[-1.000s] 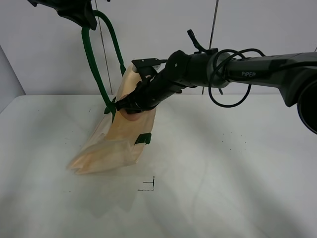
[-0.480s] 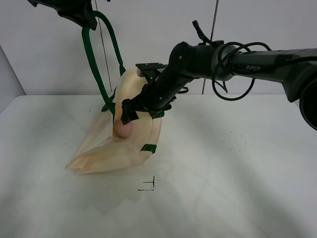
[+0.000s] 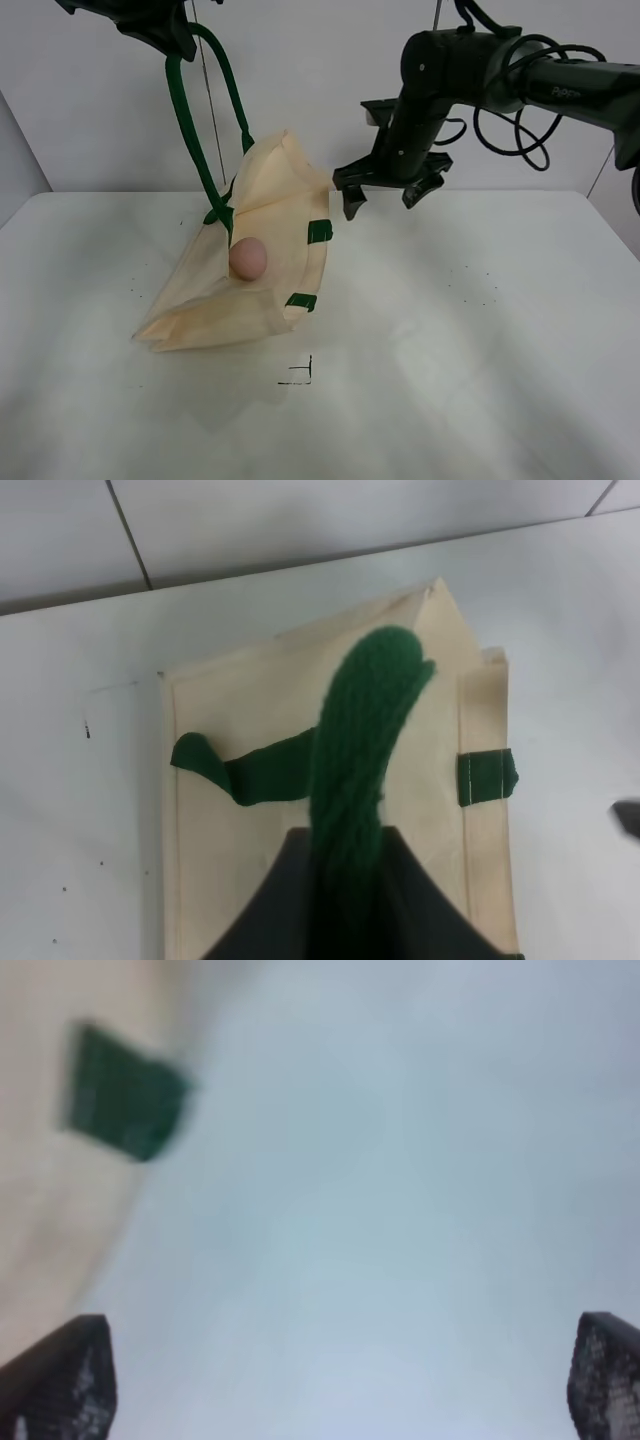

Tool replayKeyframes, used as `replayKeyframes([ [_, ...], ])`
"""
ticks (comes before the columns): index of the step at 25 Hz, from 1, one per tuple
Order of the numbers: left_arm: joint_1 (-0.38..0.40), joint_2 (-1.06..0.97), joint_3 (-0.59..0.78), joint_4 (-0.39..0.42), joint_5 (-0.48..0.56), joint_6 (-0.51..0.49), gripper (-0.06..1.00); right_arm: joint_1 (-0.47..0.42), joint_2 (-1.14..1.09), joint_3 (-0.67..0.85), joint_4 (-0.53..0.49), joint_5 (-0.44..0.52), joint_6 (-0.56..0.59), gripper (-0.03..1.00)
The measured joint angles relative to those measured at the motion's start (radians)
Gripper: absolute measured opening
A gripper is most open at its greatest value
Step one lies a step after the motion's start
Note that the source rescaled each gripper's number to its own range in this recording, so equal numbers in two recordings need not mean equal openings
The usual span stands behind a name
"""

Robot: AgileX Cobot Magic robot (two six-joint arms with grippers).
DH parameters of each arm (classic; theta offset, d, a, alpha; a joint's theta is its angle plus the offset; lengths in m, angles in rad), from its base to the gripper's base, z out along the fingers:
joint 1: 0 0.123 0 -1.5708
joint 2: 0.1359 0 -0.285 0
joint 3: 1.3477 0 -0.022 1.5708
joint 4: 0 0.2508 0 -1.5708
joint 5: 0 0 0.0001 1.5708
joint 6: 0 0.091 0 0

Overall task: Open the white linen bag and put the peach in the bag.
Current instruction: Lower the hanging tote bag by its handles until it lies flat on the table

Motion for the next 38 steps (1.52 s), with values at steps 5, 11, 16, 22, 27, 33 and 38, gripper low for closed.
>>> replayKeyframes([
  [5,0.000,0.000,0.000,0.000,0.000,0.000,0.00,-0.157,0.000,-0.002,-0.006,0.028,0.001,1.00],
  [11,0.000,0.000,0.000,0.000,0.000,0.001,0.00,-0.329,0.001,-0.003,-0.014,0.107,-0.010,1.00],
  [16,0.000,0.000,0.000,0.000,0.000,0.001,0.00,-0.366,0.001,-0.003,-0.017,0.150,-0.045,1.00],
  [22,0.000,0.000,0.000,0.000,0.000,0.001,0.00,-0.365,-0.072,0.049,-0.008,0.149,-0.051,1.00],
  [27,0.000,0.000,0.000,0.000,0.000,0.001,0.00,-0.364,-0.280,0.281,-0.007,0.149,-0.052,1.00],
  [33,0.000,0.000,0.000,0.000,0.000,0.001,0.00,-0.363,-0.644,0.660,-0.007,0.150,-0.056,1.00],
  [38,0.000,0.000,0.000,-0.009,0.000,0.001,0.00,-0.362,-0.971,0.973,-0.007,0.153,-0.057,1.00],
])
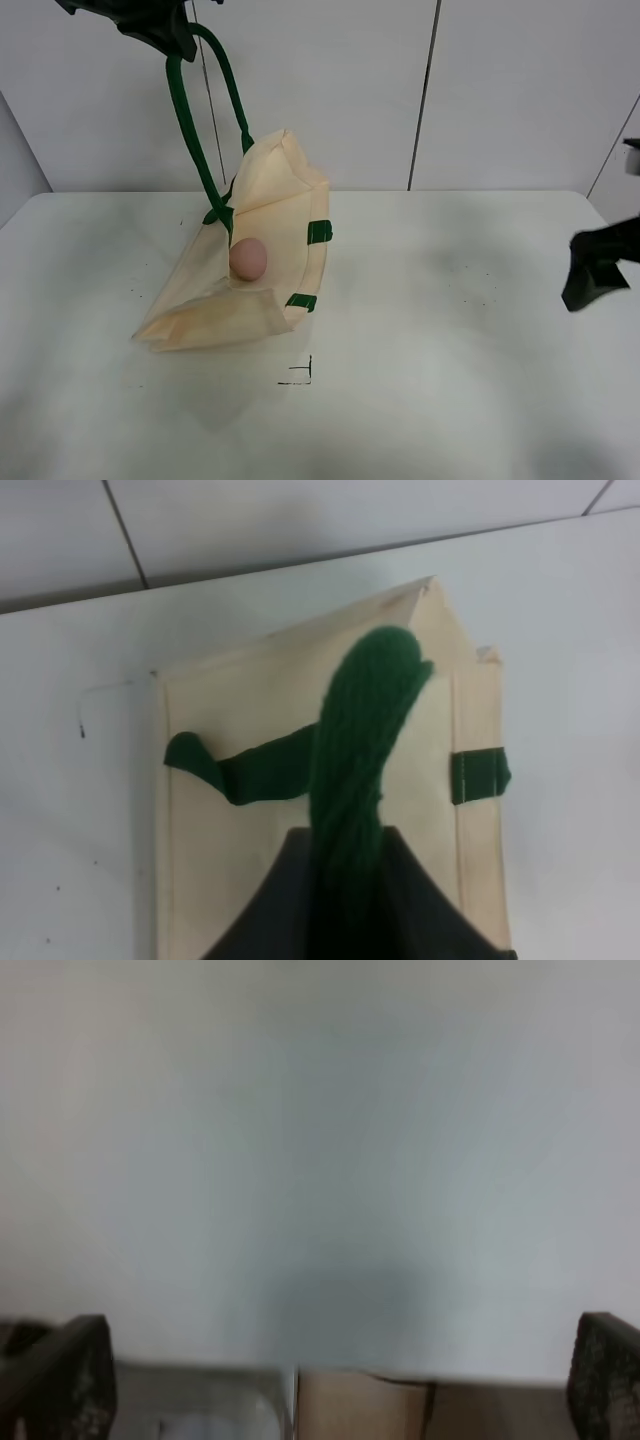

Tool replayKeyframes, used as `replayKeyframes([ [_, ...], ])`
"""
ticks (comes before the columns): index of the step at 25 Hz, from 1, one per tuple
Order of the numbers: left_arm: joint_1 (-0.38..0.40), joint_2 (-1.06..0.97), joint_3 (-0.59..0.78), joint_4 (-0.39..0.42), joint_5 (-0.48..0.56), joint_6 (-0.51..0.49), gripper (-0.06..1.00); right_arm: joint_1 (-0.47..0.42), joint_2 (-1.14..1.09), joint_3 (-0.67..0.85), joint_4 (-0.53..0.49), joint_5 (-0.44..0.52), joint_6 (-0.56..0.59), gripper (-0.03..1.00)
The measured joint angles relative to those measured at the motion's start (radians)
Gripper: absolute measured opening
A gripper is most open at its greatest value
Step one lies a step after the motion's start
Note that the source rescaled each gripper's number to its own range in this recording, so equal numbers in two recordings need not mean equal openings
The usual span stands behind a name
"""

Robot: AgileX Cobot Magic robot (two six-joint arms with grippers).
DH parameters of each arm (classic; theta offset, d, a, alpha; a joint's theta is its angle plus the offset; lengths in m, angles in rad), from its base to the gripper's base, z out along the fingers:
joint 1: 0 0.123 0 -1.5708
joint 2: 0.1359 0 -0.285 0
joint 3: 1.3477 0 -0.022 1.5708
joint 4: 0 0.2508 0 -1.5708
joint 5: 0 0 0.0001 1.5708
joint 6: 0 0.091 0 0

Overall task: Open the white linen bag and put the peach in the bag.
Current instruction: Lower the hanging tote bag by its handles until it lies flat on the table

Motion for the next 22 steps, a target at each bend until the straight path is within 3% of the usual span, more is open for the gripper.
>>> replayKeyframes([
  [3,0.000,0.000,0.000,-0.017,0.000,0.000,0.00,0.000,-0.204,0.158,0.000,-0.014,0.000,1.00],
  [10,0.000,0.000,0.000,-0.022,0.000,0.000,0.00,0.001,-0.723,0.425,-0.001,-0.169,0.000,1.00],
  [22,0.000,0.000,0.027,-0.018,-0.008,0.000,0.00,0.001,-1.196,0.444,-0.013,-0.183,0.000,1.00],
])
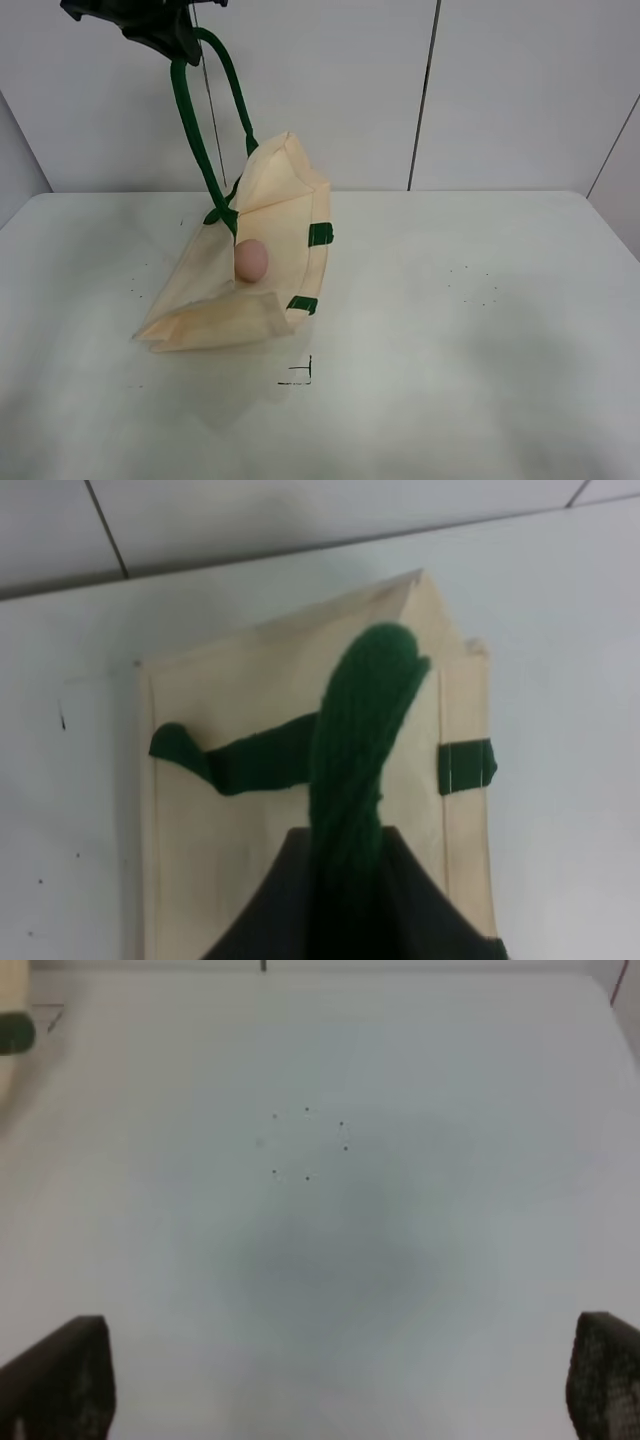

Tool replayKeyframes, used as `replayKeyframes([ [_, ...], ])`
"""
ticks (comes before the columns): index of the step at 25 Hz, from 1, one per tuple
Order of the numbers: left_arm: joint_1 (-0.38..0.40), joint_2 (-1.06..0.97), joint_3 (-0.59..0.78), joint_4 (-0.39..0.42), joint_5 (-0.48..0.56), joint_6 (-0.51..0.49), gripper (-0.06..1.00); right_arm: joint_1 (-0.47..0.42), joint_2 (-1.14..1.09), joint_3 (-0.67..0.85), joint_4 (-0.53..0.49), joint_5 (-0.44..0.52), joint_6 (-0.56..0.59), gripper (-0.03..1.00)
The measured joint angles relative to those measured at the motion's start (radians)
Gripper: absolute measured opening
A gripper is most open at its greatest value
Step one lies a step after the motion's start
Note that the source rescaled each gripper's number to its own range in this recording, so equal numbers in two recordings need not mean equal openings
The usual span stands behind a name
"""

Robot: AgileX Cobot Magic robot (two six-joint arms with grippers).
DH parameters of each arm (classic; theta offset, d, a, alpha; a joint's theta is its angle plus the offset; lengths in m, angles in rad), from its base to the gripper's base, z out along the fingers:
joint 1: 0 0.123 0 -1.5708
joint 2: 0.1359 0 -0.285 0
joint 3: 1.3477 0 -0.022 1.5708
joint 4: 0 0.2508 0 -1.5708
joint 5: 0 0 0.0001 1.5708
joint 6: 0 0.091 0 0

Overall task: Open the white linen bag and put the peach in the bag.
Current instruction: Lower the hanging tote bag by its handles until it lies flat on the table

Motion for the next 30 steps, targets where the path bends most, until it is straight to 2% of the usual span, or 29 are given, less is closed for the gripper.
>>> replayKeyframes([
  [8,0.000,0.069,0.135,-0.002,-0.069,0.000,0.00,0.000,0.000,0.000,-0.002,0.000,0.000,1.00],
  [14,0.000,0.233,0.153,-0.002,-0.106,0.005,0.00,0.000,0.000,0.000,-0.002,0.000,0.000,1.00],
  [15,0.000,0.259,0.153,-0.003,-0.114,0.005,0.04,0.000,0.000,0.000,-0.002,0.000,0.000,1.00],
  [16,0.000,0.281,0.153,-0.003,-0.117,0.005,0.11,0.000,0.000,0.000,-0.002,0.000,0.000,1.00],
  [20,0.000,0.330,0.153,0.004,-0.113,0.005,0.66,0.000,0.000,0.000,-0.001,0.000,0.000,1.00],
  [21,0.000,0.333,0.153,0.017,-0.113,0.005,0.77,0.000,0.000,0.000,-0.001,0.000,0.000,1.00],
  [24,0.000,0.331,0.153,0.062,-0.113,0.006,0.89,0.000,0.000,0.000,-0.001,0.000,0.000,1.00],
  [30,0.030,0.327,0.153,0.088,-0.105,0.007,0.93,0.000,0.000,0.000,-0.001,0.000,0.000,1.00],
])
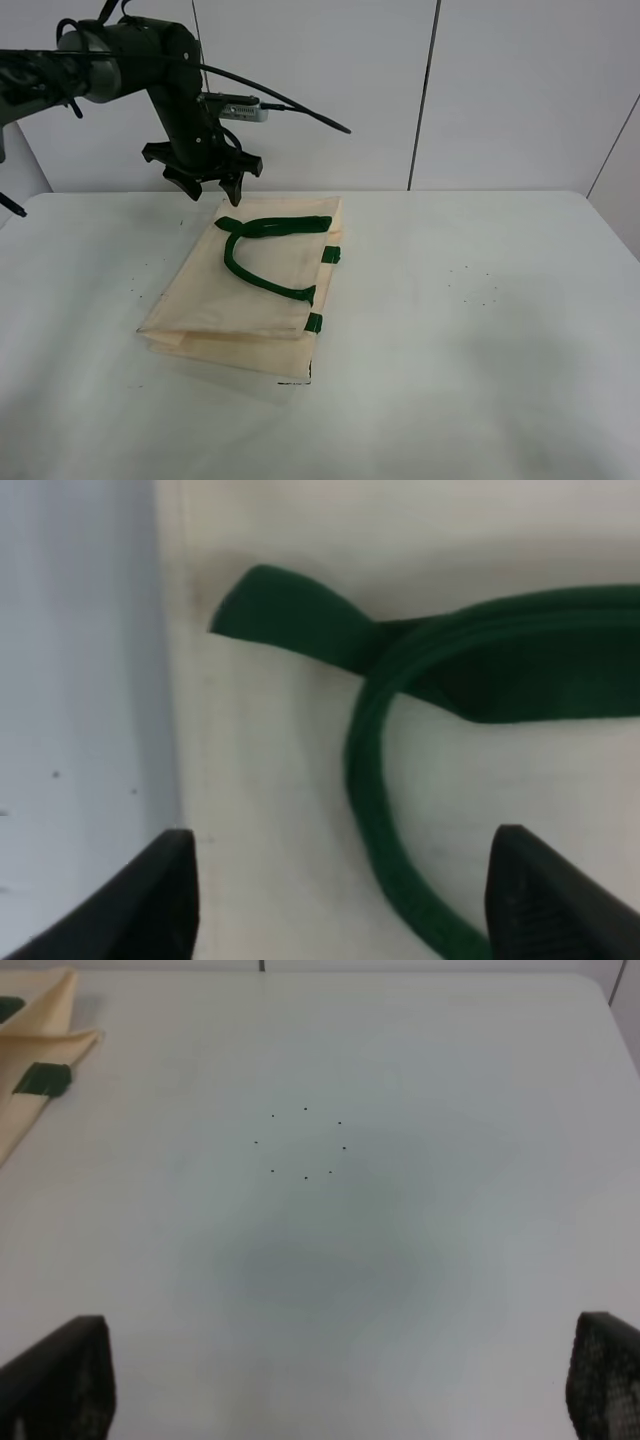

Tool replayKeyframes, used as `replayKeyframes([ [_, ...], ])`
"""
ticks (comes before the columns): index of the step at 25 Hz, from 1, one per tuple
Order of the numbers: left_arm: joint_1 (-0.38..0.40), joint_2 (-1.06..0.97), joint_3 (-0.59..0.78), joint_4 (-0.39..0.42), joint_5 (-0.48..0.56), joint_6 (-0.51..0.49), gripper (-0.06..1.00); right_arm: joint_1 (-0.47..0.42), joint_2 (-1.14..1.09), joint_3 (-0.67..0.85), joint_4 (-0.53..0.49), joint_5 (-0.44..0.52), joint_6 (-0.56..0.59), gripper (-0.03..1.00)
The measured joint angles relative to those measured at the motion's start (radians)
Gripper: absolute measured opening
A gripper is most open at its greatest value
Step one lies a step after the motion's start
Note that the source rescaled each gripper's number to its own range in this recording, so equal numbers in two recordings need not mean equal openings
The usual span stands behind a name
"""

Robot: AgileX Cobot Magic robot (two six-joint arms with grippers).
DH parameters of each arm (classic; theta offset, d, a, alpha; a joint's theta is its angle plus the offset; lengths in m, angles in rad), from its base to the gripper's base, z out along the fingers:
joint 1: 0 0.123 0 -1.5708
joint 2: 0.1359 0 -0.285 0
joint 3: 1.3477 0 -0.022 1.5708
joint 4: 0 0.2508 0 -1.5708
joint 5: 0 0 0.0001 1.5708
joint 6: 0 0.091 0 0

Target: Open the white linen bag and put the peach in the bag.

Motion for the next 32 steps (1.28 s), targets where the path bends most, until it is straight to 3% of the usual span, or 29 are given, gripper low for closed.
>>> replayKeyframes([
  [7,0.179,0.000,0.000,0.006,0.030,0.012,0.93,0.000,0.000,0.000,0.000,0.000,0.000,1.00],
  [11,0.270,-0.001,0.000,-0.082,0.082,0.036,0.93,0.000,0.000,0.000,0.000,0.000,0.000,1.00],
  [13,0.291,-0.012,0.006,-0.117,0.093,0.050,0.93,0.000,0.000,0.000,0.000,0.000,0.000,1.00],
  [17,0.293,-0.105,0.083,-0.105,0.092,0.057,0.93,0.000,0.000,0.000,0.000,0.000,0.000,1.00],
  [24,0.292,-0.393,0.399,-0.092,0.107,0.059,0.93,0.000,0.000,0.000,0.000,0.000,0.000,1.00],
  [32,0.286,-0.924,0.939,-0.085,0.107,0.082,0.93,0.000,0.000,0.000,0.000,0.000,0.000,1.00],
])
